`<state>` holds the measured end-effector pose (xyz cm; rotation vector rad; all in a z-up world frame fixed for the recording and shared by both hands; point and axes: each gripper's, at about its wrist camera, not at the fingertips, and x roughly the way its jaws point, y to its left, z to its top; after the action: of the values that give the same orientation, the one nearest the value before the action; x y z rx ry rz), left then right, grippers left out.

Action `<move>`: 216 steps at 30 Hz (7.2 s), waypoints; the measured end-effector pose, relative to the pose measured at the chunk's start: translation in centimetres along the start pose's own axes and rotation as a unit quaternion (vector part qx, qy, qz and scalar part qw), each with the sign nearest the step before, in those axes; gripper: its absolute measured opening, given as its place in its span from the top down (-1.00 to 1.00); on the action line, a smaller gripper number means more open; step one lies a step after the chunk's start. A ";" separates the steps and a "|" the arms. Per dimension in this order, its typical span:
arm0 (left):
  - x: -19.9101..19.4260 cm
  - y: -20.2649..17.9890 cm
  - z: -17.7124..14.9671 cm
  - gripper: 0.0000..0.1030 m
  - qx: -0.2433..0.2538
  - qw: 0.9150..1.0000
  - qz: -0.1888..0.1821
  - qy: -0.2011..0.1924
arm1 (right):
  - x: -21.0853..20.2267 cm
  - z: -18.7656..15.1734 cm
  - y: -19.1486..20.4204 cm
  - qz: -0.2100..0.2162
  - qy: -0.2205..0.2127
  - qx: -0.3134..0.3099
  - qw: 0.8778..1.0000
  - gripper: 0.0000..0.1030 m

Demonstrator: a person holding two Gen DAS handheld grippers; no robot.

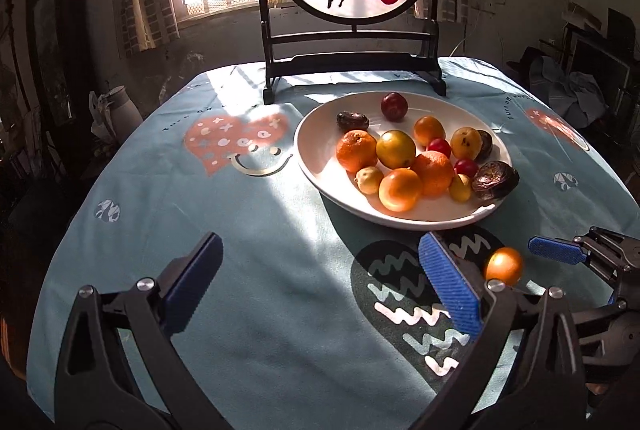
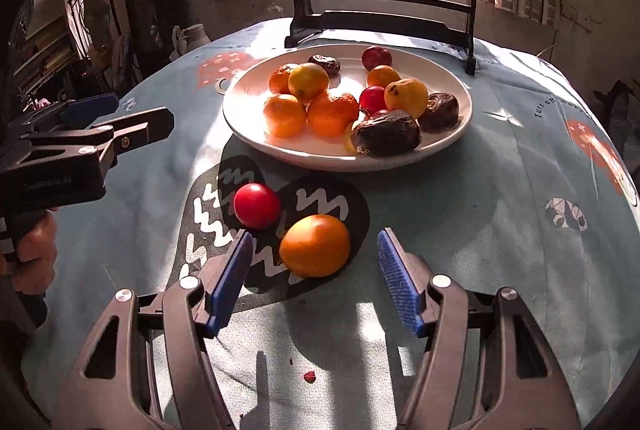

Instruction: Organize fruits

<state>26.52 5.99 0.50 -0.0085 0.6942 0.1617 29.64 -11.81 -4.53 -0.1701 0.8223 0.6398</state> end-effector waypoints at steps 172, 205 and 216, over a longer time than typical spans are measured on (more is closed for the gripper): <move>14.7 -2.9 13.0 -0.50 0.011 0.998 -0.038 0.057 | 2.1 10.9 -7.3 0.029 -0.075 0.082 0.993 0.31; -1.2 1.6 3.9 -0.95 -0.028 0.999 -0.030 0.005 | -6.6 5.5 -1.7 -0.018 -0.107 0.021 0.994 -0.97; -2.5 1.9 -4.0 -0.95 -0.010 1.000 -0.014 0.026 | -8.1 -4.0 -2.7 -0.047 -0.088 0.010 0.995 -0.97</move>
<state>21.83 7.25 -0.90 -0.0413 0.7437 0.1412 24.64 -19.25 -1.60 -0.1315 0.6473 0.5484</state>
